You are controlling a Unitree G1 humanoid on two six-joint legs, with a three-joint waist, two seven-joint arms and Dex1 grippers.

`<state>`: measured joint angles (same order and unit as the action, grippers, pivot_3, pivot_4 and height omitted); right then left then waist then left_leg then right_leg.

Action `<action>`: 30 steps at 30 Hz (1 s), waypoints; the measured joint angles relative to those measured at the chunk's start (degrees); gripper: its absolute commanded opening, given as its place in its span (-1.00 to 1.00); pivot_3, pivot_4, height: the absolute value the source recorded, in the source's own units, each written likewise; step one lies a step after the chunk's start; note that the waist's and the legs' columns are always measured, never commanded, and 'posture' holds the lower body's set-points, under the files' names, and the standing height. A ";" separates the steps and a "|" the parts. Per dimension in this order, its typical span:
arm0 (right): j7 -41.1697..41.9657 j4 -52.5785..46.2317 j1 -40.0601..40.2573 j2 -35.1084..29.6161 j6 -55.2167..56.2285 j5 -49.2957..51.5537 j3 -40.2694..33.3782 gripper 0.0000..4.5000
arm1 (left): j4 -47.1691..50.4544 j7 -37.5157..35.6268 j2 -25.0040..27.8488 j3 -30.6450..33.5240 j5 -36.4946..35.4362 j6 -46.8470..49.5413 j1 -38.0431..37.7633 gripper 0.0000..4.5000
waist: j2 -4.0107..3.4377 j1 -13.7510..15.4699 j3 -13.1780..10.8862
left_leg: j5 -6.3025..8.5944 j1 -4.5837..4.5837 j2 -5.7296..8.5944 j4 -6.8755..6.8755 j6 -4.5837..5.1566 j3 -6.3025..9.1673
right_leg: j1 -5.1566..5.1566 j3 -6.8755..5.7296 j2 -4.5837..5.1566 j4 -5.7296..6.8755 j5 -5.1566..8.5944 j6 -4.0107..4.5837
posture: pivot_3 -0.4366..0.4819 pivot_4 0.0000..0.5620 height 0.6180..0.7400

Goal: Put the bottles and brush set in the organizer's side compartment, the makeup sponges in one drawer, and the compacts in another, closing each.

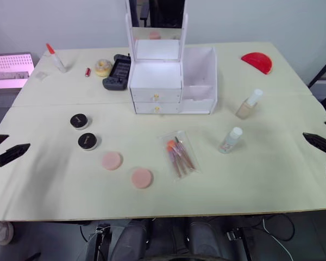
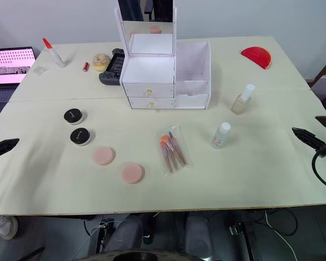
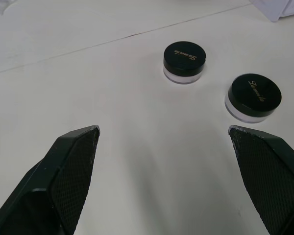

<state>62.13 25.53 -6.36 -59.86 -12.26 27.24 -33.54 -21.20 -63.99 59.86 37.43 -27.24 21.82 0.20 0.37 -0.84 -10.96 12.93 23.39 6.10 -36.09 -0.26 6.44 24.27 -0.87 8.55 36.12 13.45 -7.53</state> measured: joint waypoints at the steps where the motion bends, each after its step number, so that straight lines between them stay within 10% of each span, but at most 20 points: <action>1: -0.12 -0.73 0.00 0.13 -0.18 0.01 0.03 1.00 | 0.01 0.01 0.00 -0.01 0.00 0.00 0.01 0.97 | 0.00 -0.01 0.00 | 0.00 -0.01 0.00 0.00 0.00 0.00 | 0.00 0.01 0.00 0.01 0.00 0.00 | -0.05 -0.47 0.97; 10: -6.44 -17.03 2.02 2.87 -10.14 2.64 -0.24 1.00 | 7.22 1.63 -3.46 -5.15 -0.32 1.73 1.91 0.97 | 0.02 0.24 0.02 | 0.00 0.00 0.00 -0.07 0.00 0.01 | -0.02 0.06 0.01 0.03 -0.04 -0.02 | -0.05 -0.47 0.97; 17: -27.17 -34.43 -4.49 9.84 -28.30 3.24 4.91 1.00 | 31.57 5.60 -9.87 -16.03 -7.70 12.71 5.14 0.97 | 0.09 0.02 0.03 | -0.01 0.03 -0.01 -0.13 0.01 -0.04 | 0.03 0.21 -0.01 0.01 -0.15 -0.07 | -0.05 -0.47 0.97; 30: -48.24 -33.57 -21.74 21.33 -39.60 -2.50 15.09 1.00 | 50.18 13.36 -10.38 -18.19 -21.86 26.73 10.68 0.97 | 0.13 0.40 0.04 | -0.05 0.03 0.04 -0.22 0.05 -0.10 | 0.00 0.28 -0.13 0.02 -0.21 -0.09 | -0.05 -0.47 0.97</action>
<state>13.89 -8.04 -28.10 -38.53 -51.86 24.74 -18.45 28.98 -50.63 49.48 19.24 -49.09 48.55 10.88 0.50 -0.43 -10.92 12.88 23.42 6.14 -36.31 -0.21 6.34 24.27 -0.60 8.42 36.14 13.24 -7.62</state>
